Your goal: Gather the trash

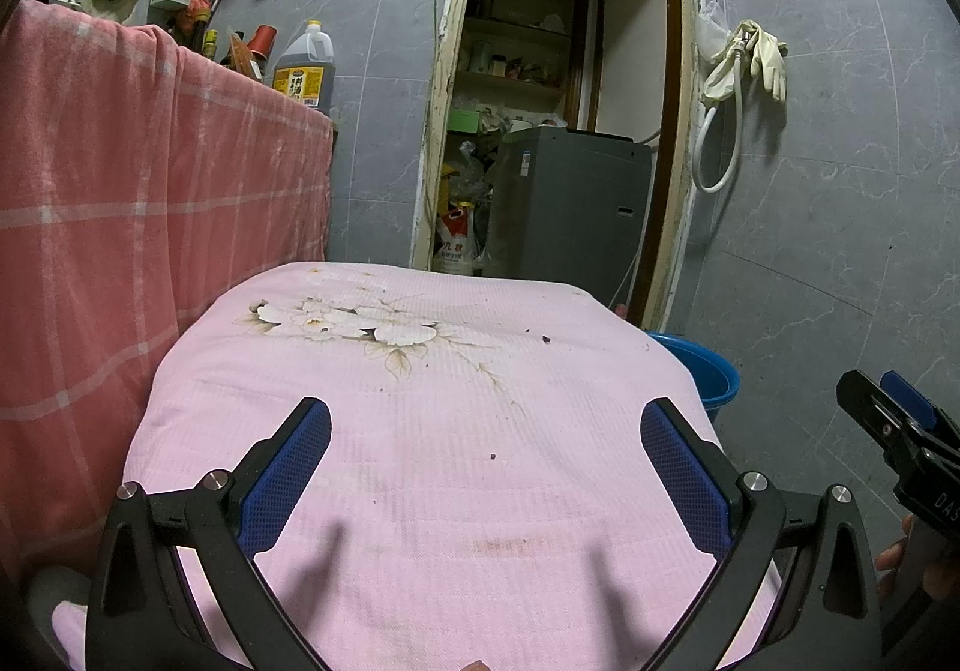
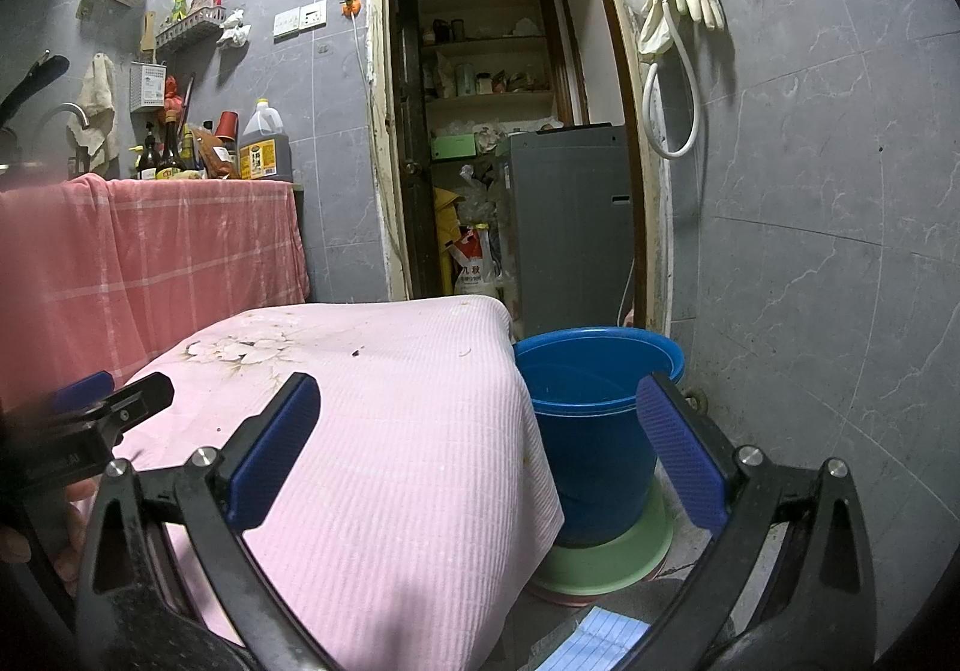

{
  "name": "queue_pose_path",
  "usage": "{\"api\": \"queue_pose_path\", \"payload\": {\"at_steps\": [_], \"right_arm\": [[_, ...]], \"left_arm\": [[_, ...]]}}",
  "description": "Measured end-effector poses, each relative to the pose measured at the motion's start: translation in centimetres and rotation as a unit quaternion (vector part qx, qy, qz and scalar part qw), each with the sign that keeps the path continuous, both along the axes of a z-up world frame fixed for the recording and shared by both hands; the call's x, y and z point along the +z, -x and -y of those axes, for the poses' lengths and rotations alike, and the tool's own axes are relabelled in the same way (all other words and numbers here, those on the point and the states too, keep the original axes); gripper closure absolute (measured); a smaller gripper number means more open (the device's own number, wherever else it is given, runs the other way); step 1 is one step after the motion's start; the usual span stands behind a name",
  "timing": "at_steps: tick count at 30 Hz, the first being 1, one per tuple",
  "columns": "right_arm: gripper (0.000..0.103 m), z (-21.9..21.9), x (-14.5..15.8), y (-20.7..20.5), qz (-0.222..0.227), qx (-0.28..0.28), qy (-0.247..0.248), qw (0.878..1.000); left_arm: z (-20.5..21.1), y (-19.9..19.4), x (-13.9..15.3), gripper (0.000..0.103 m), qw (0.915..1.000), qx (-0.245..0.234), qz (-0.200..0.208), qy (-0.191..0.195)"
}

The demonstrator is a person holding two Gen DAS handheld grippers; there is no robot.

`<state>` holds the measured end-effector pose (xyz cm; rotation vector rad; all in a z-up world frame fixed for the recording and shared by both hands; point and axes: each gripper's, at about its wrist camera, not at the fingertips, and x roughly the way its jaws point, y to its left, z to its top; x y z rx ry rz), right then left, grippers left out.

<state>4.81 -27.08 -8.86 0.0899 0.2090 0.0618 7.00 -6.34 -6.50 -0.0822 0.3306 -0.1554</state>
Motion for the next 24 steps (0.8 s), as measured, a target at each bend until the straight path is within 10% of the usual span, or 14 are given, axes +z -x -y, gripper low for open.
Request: {"api": "queue_pose_path", "payload": {"at_steps": [24], "right_arm": [[0.0, -0.22, -0.14, 0.12, -0.002, 0.0, 0.001, 1.0]], "left_arm": [[-0.21, -0.23, -0.17, 0.002, 0.9998, 0.013, -0.002, -0.014]]}}
